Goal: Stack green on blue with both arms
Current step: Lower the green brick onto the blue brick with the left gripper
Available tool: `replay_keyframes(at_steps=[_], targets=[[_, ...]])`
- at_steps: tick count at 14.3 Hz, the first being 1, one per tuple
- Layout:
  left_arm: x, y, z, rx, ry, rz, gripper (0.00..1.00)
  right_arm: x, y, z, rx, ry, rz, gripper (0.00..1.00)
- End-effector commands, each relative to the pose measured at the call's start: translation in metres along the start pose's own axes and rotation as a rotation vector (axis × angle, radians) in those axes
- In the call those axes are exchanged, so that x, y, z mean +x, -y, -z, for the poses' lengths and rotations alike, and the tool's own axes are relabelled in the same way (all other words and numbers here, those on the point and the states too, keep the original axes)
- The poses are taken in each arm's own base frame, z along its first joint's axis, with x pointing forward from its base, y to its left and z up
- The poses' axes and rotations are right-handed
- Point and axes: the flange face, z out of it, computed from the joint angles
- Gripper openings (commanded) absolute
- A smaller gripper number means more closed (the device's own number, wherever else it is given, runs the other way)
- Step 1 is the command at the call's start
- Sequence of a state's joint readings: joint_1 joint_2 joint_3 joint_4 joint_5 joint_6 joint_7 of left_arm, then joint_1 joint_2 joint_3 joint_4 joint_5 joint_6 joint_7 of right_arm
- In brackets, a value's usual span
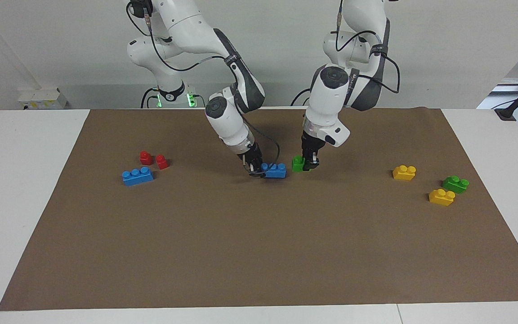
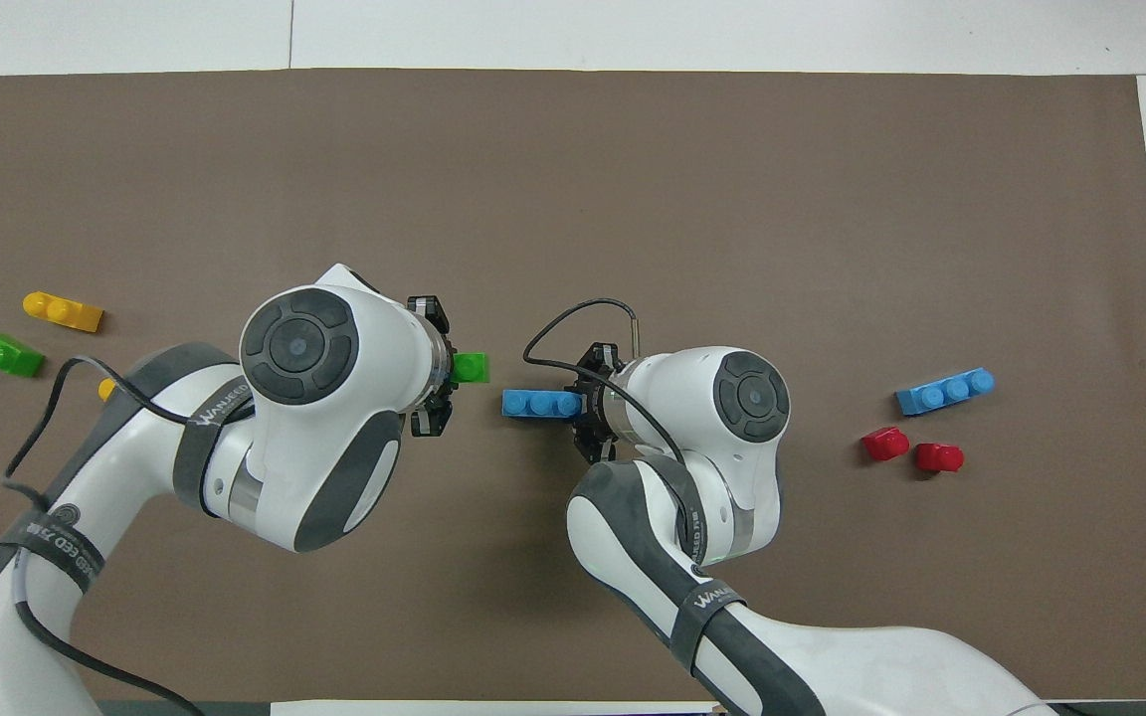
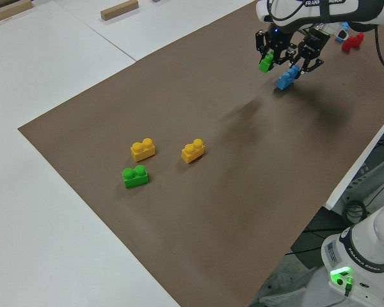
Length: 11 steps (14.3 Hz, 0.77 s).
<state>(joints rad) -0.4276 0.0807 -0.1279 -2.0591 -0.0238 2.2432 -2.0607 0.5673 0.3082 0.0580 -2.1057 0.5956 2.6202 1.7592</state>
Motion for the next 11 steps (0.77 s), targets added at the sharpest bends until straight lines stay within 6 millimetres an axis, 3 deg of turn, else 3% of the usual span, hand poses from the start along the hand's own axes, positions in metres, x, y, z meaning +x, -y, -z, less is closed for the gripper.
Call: replay_keyframes(at_steps=[1,5,11], targets=[[-0.010,0.021,0.004,-0.012,0.015,0.036,0.00,0.000,-0.005,-0.003,0.018,0.017,0.002,0.00],[-0.037,0.045,-0.022,-0.028,0.032,0.045,0.00,0.006,-0.010,-0.008,0.007,0.006,0.020,0.00],[-0.043,0.049,-0.040,-0.025,0.030,0.089,0.00,0.008,-0.012,-0.009,0.003,0.003,0.033,0.00]])
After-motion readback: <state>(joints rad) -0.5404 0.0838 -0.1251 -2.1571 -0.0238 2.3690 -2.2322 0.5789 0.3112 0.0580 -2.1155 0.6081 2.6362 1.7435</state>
